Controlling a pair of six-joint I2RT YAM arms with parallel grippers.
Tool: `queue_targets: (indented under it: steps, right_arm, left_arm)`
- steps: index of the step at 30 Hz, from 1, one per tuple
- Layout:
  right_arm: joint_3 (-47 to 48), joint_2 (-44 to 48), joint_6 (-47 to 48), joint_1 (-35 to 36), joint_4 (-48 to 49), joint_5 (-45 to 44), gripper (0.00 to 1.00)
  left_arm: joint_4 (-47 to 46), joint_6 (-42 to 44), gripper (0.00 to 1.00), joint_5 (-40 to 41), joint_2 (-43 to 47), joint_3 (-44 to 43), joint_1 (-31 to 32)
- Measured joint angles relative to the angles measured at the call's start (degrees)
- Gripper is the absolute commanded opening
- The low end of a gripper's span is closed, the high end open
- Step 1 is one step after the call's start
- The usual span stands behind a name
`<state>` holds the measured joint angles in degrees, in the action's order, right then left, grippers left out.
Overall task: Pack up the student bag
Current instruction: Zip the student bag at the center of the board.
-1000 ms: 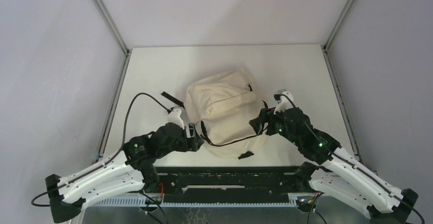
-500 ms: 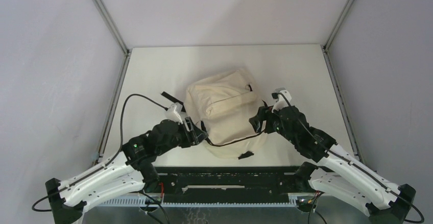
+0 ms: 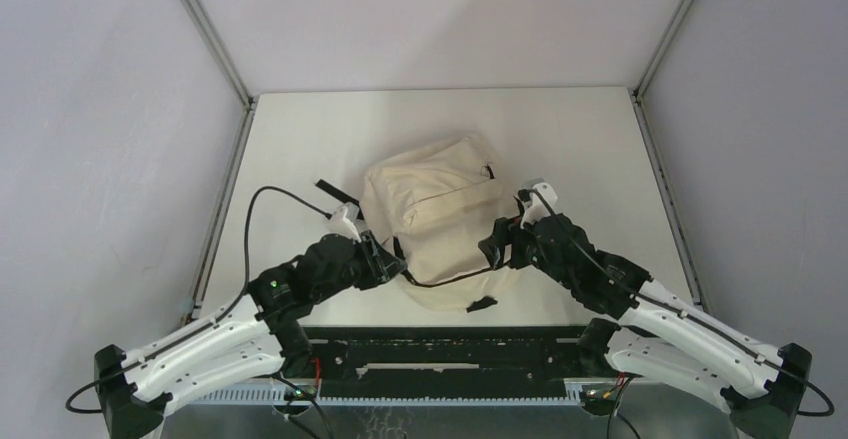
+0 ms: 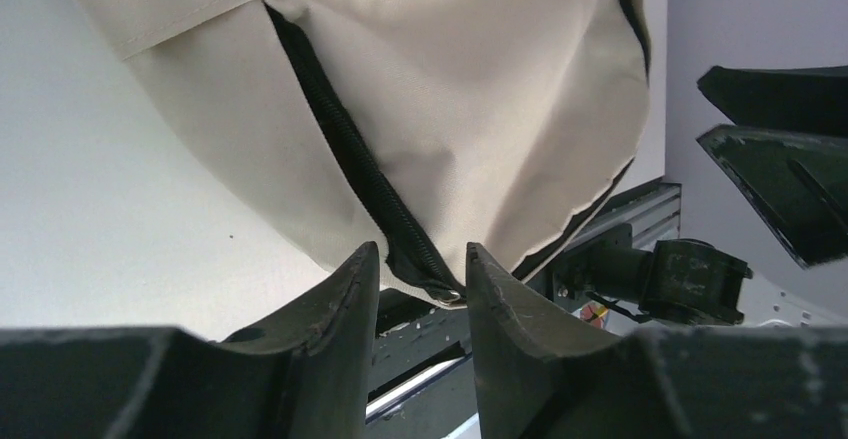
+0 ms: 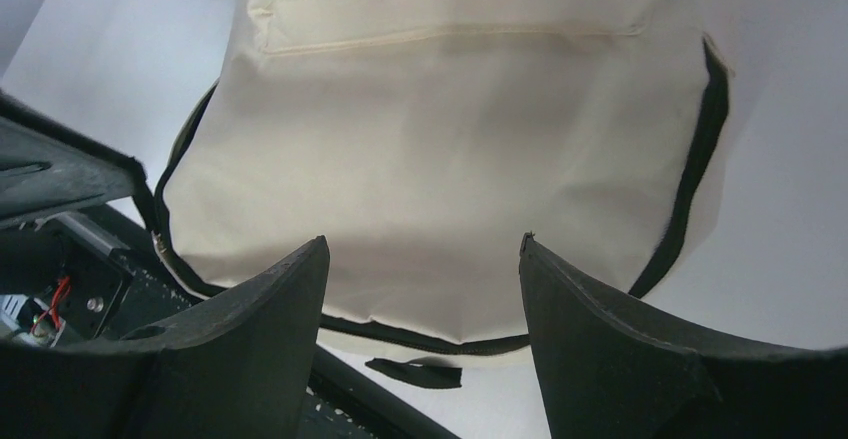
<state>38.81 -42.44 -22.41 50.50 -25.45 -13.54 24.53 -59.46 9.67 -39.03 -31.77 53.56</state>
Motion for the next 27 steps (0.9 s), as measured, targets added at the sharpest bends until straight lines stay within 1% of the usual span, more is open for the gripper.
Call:
queue_targets:
  steps: [2, 3, 4, 5, 8, 9, 14, 17, 21, 23, 24, 25, 26, 27]
  right_arm:
    - [0.0, -0.13, 0.09, 1.18, 0.17, -0.28, 0.79]
    - [0.0, -0.22, 0.24, 1.99, 0.44, -0.61, 0.79]
    - [0.0, -0.33, 0.66, 3.17, 0.81, -1.09, 0.79]
    - [0.0, -0.46, 1.14, 4.42, 1.11, -1.38, 0.79]
    - [0.0, -1.25, 4.22, 10.21, 3.1, -3.08, 0.78]
    - [0.0, -1.7, 5.53, 12.02, 3.85, -3.43, 0.78]
    - [0.0, -5.99, 12.94, 18.84, 7.78, -2.89, 0.78]
    - [0.0, -10.12, 18.47, 23.26, 9.84, -2.91, 0.77]
    - [0.0, -15.69, 25.51, 28.89, 12.52, -3.8, 0.72]
    - [0.0, -18.71, 28.0, 30.47, 14.4, -4.2, 0.67]
    - [0.0, -20.0, 28.89, 30.8, 15.28, -4.28, 0.63]
    - [0.0, -21.27, 29.83, 30.99, 16.17, -4.5, 0.55]
    - [0.0, -22.49, 30.51, 31.08, 17.05, -4.81, 0.43]
    - [0.0, -23.5, 31.34, 31.17, 17.77, -5.2, 0.27]
  left_arm:
    - [0.0, -0.09, 0.4, -0.17, -0.68, 0.22, -0.28]
    - [-0.15, -0.09, 0.37, -0.52, -1.27, 0.22, -0.48]
    - [-0.17, -0.07, 0.31, -0.85, -1.75, 0.22, -0.59]
    - [-0.17, -0.11, 0.22, -0.94, -2.14, 0.22, -0.66]
    - [-0.15, -0.17, 0.03, -1.25, -3.19, 0.22, -0.79]
    - [-0.15, 0.07, 0.0, -1.33, -3.37, 0.22, -0.83]
    - [0.07, 0.07, 0.0, -1.25, -2.69, 0.22, -1.05]
    - [0.61, 0.24, 0.0, -0.87, -1.07, 0.22, -1.42]
    - [1.73, 0.57, 0.0, -0.83, 1.97, 0.22, -2.01]
    - [2.01, 0.66, 0.0, -0.81, 2.82, 0.22, -2.38]
    - [2.19, 0.85, 0.0, -0.76, 3.08, 0.22, -2.6]
    - [2.36, 0.96, 0.0, -0.72, 3.13, 0.22, -2.78]
    - [2.51, 0.98, 0.0, -0.61, 3.15, 0.22, -3.02]
    - [2.67, 1.01, 0.0, -0.48, 3.15, 0.22, -3.26]
